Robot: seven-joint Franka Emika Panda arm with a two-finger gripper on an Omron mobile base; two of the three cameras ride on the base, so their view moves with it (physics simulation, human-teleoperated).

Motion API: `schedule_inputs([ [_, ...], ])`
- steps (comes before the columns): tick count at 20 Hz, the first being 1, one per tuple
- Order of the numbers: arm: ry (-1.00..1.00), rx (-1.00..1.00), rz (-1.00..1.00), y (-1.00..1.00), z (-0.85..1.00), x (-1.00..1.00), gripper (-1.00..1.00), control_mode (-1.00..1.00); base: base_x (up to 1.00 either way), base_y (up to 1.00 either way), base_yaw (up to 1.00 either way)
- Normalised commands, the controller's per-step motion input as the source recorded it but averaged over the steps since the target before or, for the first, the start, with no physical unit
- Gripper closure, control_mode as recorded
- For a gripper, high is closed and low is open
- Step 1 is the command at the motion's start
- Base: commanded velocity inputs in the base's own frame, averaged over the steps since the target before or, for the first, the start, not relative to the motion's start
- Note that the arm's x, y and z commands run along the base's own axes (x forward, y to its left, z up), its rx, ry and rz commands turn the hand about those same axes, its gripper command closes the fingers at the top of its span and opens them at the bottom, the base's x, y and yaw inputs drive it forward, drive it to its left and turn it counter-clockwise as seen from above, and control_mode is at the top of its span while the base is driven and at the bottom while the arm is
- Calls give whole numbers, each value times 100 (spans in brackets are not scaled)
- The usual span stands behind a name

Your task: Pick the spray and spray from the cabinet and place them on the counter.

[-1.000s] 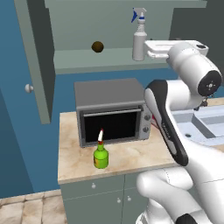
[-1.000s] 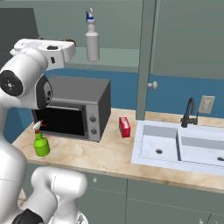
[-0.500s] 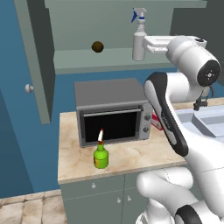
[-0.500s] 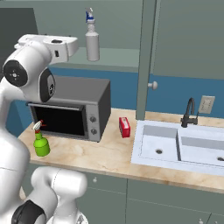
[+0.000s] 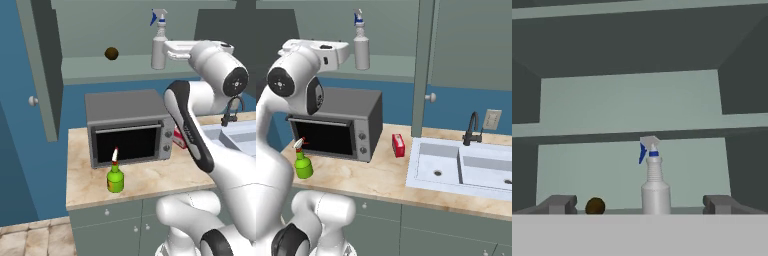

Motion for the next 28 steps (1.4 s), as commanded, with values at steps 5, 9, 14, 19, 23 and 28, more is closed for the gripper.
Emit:
schedule_inputs([
  [5,-3,0,0,0,-17,21,-100,-100,0,0,0],
  [9,-2,0,0,-4,-2,18,-100,-100,0,0,0],
  [14,0,0,0,-6,3,12,-100,-100,0,0,0],
  [19,-1,0,0,-1,14,2,-100,-100,0,0,0],
  [23,0,0,0,0,8,0,-100,-100,0,0,0],
  [28,0,0,0,0,0,15,-100,-100,0,0,0],
])
